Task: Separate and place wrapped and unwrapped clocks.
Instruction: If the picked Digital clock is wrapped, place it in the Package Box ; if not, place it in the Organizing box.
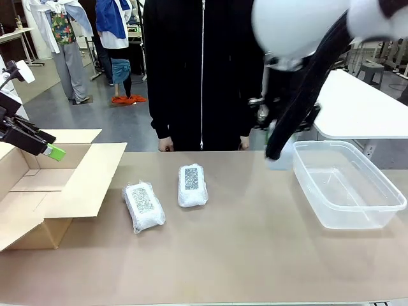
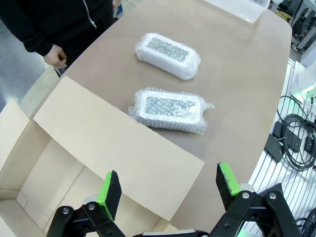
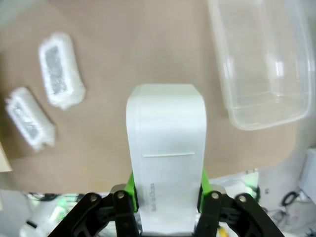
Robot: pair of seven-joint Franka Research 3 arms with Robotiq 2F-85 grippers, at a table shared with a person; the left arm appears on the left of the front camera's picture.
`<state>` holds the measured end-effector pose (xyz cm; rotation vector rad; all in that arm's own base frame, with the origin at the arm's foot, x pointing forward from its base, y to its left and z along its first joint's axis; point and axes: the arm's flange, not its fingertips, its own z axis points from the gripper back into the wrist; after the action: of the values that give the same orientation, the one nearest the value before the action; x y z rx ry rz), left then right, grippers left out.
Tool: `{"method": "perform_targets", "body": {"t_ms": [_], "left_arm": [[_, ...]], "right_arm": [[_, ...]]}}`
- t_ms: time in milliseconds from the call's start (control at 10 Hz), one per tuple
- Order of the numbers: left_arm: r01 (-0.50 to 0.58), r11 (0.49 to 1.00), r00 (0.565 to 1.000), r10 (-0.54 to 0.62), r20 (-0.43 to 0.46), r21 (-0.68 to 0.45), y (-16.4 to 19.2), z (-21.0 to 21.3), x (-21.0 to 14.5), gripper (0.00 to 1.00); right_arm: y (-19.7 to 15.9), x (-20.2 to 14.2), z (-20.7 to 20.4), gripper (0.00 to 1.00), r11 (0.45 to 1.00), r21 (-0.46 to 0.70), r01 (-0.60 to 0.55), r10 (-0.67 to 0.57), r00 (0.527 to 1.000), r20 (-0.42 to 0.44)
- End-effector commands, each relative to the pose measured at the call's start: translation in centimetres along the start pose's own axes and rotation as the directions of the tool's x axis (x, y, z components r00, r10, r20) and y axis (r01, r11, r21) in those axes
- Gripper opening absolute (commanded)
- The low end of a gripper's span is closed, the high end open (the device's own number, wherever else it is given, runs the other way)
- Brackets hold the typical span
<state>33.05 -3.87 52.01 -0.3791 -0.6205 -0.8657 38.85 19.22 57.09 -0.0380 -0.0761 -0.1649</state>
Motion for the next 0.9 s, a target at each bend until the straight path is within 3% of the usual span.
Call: {"method": "perform_targets", "body": {"t_ms": [0, 200, 300, 400, 500, 800], "left_arm": [[0.007, 1.000, 1.000, -0.006, 0.013, -0.014, 0.1, -0.1, 0.0, 1.00], [0.007, 1.000, 1.000, -0.006, 0.013, -0.014, 0.1, -0.1, 0.0, 1.00], [0.007, 1.000, 1.000, -0.006, 0.013, -0.014, 0.1, -0.1, 0.0, 1.00], [0.007, 1.000, 1.000, -0.006, 0.013, -0.014, 0.1, -0.1, 0.0, 1.00], [0.007, 1.000, 1.000, -0.006, 0.013, -0.014, 0.1, -0.1, 0.0, 1.00], [0.007, 1.000, 1.000, -0.006, 0.013, -0.014, 0.1, -0.1, 0.0, 1.00]], "right_arm": [[-4.9, 3.6, -0.2, 0.50, 1.000, -0.006, -0.016, 0.016, 0.999, -0.044], [-10.1, 5.3, -2.7, 0.50, 0.991, -0.016, -0.135, 0.133, 0.989, -0.067], [-10.8, 5.4, -4.1, 0.50, 0.986, 0.020, -0.164, 0.164, 0.985, -0.046], [-10.0, 4.6, -3.1, 0.50, 0.981, 0.132, -0.143, 0.137, 0.989, 0.054], [-11.2, 5.7, -2.9, 0.50, 0.993, 0.002, -0.114, 0.114, 0.991, -0.070], [-11.2, 5.8, -3.5, 0.51, 0.991, 0.032, -0.131, 0.133, 0.990, -0.041]]}}
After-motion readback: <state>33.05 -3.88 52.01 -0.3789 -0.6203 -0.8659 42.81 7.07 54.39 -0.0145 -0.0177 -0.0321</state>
